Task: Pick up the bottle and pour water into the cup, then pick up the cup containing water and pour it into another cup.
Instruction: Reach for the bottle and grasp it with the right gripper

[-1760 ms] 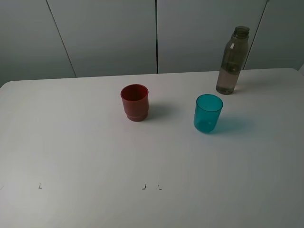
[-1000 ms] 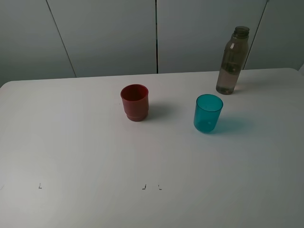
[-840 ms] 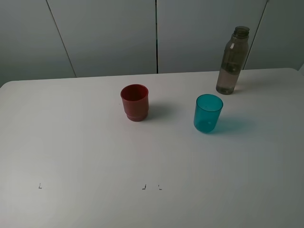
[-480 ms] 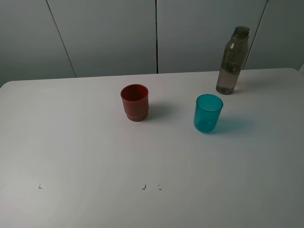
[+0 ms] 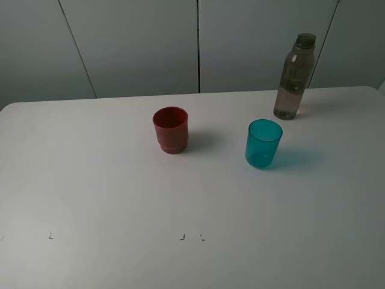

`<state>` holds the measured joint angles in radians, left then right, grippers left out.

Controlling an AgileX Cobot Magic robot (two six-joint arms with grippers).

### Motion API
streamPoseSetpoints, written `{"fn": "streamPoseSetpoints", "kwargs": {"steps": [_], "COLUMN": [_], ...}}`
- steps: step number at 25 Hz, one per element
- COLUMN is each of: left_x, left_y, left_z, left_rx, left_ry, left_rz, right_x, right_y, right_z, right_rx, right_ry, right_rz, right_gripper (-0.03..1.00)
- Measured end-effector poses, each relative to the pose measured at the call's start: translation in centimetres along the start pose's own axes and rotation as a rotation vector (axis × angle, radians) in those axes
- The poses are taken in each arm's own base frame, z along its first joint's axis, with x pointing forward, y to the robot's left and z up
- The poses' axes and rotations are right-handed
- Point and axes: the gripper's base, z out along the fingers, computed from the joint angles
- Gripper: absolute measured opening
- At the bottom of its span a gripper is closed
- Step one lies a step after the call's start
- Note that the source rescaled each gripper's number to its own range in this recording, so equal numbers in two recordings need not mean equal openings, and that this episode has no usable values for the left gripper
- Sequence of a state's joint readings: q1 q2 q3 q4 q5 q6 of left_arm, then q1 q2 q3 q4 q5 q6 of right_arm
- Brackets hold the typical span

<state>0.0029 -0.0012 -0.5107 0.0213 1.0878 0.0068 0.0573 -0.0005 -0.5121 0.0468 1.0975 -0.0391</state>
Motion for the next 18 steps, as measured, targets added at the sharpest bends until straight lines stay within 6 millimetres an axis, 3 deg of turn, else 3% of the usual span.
{"fn": "streamPoseSetpoints", "kwargs": {"steps": [18], "left_x": [0.00], "left_y": [0.00], "left_z": [0.00], "left_rx": [0.000], "left_ry": [0.000], "left_rz": [0.000], "right_x": [0.00], "right_y": [0.00], "right_z": [0.00], "right_rx": [0.000], "right_ry": [0.000], "right_rz": [0.000], "right_gripper": [1.00]}}
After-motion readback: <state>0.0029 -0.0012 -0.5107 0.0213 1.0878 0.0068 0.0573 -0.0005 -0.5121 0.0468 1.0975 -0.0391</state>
